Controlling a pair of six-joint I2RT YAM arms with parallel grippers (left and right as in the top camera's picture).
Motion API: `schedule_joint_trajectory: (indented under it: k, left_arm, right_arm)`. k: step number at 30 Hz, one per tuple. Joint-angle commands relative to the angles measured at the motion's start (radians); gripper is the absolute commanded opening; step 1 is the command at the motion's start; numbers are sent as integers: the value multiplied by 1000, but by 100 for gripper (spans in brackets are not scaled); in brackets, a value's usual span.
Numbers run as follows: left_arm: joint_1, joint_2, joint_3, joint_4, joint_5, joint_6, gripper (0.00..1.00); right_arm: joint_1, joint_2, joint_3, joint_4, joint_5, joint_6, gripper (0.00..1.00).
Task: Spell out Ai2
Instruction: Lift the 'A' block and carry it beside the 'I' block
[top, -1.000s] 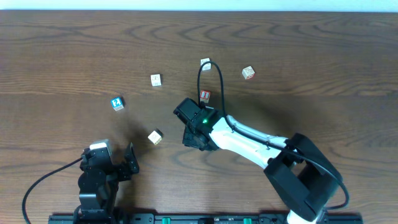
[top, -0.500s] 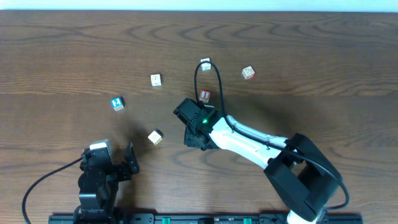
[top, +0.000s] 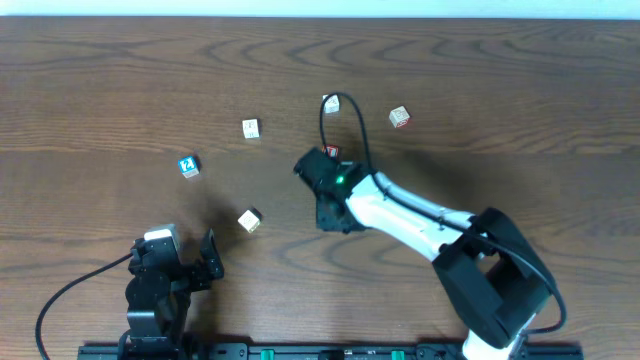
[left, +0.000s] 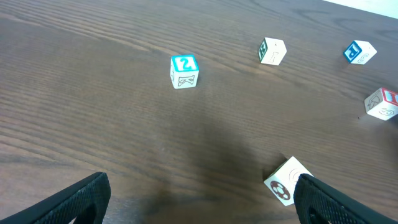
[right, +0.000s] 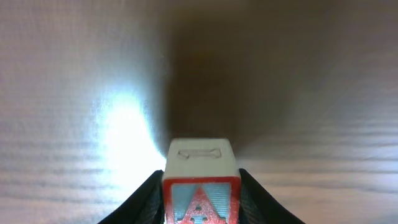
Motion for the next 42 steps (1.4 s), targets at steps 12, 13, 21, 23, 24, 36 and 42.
schedule_joint_trajectory:
  k: [12,13,21,23,24,36,42]
  left_arm:
    - [4,-5,-11,2,-4,14,95]
    - [4,-5,-11,2,-4,14,96]
    - [4,-5,-11,2,-4,14,95]
    - [4,-5,-11,2,-4,14,95]
    - [4,-5,-11,2,-4,14,95]
    - [4,-5,-11,2,-4,14,96]
    - [4,-5,-11,2,-4,14,95]
  right_arm:
    - [-134,3,178,-97,40,-146,41]
    - [-121,3,178,-109,38,-148,44]
    - [-39,3,161,-142,-11,-157,73]
    - [-20,3,145,-130,-11,-157,74]
    - [-13,3,135,-121,-10,-157,75]
    - [-12,4,-7,0,-30,-157,69]
    - [-16,4,-16,24,-26,-162,55]
